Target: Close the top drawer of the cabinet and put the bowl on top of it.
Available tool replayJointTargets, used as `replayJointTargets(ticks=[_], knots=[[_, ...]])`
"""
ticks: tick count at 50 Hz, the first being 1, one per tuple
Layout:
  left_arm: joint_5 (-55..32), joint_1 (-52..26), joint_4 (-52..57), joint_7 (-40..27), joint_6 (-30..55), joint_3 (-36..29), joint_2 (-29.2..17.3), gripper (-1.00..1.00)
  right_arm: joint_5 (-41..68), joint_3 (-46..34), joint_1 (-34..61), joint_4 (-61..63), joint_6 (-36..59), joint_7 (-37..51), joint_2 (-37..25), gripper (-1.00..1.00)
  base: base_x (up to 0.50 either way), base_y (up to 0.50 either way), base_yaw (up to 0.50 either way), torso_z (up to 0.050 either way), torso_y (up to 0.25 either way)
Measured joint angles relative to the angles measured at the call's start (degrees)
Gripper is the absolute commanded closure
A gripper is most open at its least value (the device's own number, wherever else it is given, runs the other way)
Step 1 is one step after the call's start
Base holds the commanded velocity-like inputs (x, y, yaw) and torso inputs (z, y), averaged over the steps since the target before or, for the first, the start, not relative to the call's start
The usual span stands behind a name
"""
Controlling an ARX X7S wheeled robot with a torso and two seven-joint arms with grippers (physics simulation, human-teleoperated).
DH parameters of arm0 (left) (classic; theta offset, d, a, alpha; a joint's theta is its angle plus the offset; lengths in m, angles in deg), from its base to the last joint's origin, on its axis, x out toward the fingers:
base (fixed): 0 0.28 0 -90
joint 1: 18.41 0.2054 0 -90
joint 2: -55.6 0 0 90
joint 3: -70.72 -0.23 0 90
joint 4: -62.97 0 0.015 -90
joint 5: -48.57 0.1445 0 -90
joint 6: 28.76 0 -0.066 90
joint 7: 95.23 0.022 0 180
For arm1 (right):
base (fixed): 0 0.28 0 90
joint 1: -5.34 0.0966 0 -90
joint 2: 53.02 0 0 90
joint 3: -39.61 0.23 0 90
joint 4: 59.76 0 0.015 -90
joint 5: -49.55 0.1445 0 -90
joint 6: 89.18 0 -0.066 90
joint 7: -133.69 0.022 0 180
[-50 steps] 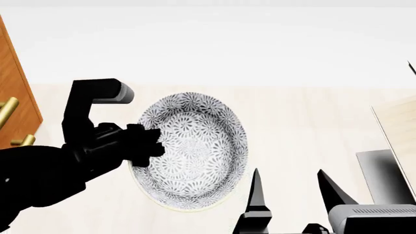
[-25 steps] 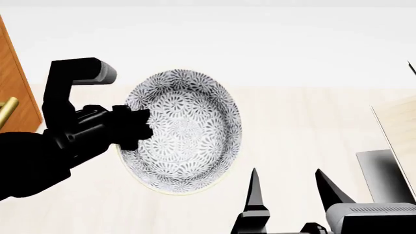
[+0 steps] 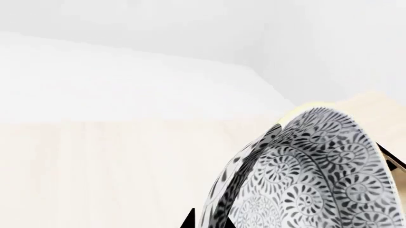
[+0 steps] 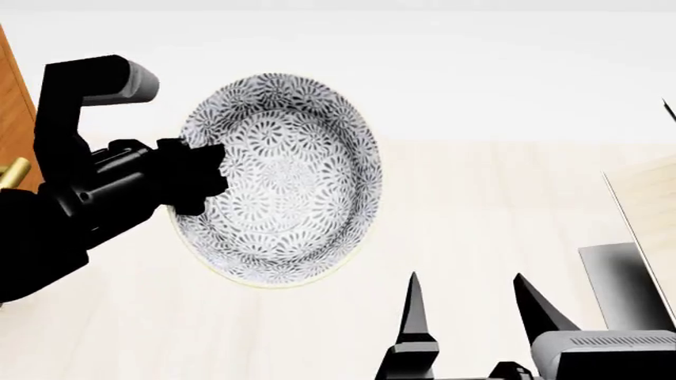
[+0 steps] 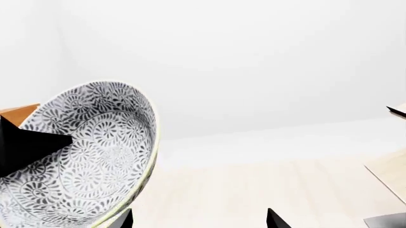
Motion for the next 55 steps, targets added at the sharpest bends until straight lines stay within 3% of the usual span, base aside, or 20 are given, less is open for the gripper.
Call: replayJointTargets(ticks=[55], knots=[[-7.18, -7.25, 4.08, -6.16, 2.94, 6.19, -3.42, 1.00, 0.33, -0.67, 0.49, 0.16, 0.08, 0.55, -0.61, -1.00, 0.00, 0.00, 0.00, 0.000, 0.000]])
